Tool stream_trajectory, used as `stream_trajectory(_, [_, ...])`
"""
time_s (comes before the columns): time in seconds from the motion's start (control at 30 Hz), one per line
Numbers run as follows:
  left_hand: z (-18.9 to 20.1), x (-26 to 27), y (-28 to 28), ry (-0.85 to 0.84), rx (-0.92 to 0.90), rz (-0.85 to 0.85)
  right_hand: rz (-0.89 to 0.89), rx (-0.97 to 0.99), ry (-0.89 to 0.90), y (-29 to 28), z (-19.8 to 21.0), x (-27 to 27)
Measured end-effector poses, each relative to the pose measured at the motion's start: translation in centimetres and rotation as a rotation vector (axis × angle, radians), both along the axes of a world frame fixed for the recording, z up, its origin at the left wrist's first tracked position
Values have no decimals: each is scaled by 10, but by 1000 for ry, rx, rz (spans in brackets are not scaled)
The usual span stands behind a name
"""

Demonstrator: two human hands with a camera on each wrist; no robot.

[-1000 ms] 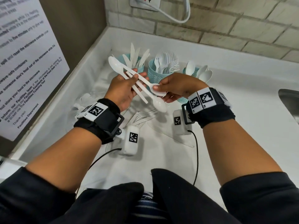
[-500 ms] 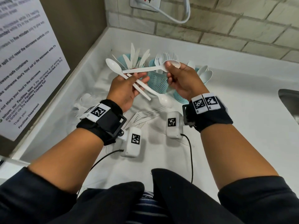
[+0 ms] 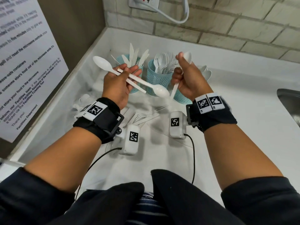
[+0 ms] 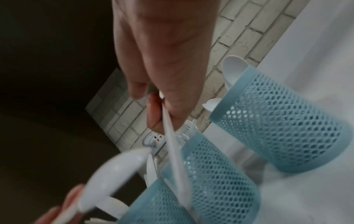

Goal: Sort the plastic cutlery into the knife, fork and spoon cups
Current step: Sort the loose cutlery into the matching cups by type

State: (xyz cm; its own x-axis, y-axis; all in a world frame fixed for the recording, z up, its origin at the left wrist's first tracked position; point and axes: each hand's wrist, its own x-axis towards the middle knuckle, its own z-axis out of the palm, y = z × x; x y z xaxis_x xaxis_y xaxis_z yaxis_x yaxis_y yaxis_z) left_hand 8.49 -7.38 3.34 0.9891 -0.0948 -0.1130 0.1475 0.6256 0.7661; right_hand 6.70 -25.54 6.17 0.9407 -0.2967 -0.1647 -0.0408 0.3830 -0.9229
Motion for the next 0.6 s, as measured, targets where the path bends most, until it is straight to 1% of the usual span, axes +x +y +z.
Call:
stream_trajectory(0.07, [2,0,-1,-9,-33,37,103,-203,53,1,-6,-3])
stream_trajectory(0.17, [5,-2,-2,-18,-46,79,281,-409,181,5,-14,-8])
stream_trajectory(0.2, [6,-2,-2,-20,-52,88,342,-435,213,6,-17,-10])
stream_trajectory(0.27, [5,-2,-2,-19,-66,91,415,-421,233,6,-21,-14])
stream_trajectory(0.33, [3,-1,-1,-9,-71,86,415,-385,209,4,-22,-16])
stream_trajectory(0.4, [2,-1,0,20,-70,70,369,-391,173,1,-22,-15])
stream_trajectory(0.53, [1,1,2,116,23,4,272,-545,96,-2,-21,-12])
stream_trajectory(0.6, [0,2,3,135,70,-23,216,-588,35,-2,-20,-12])
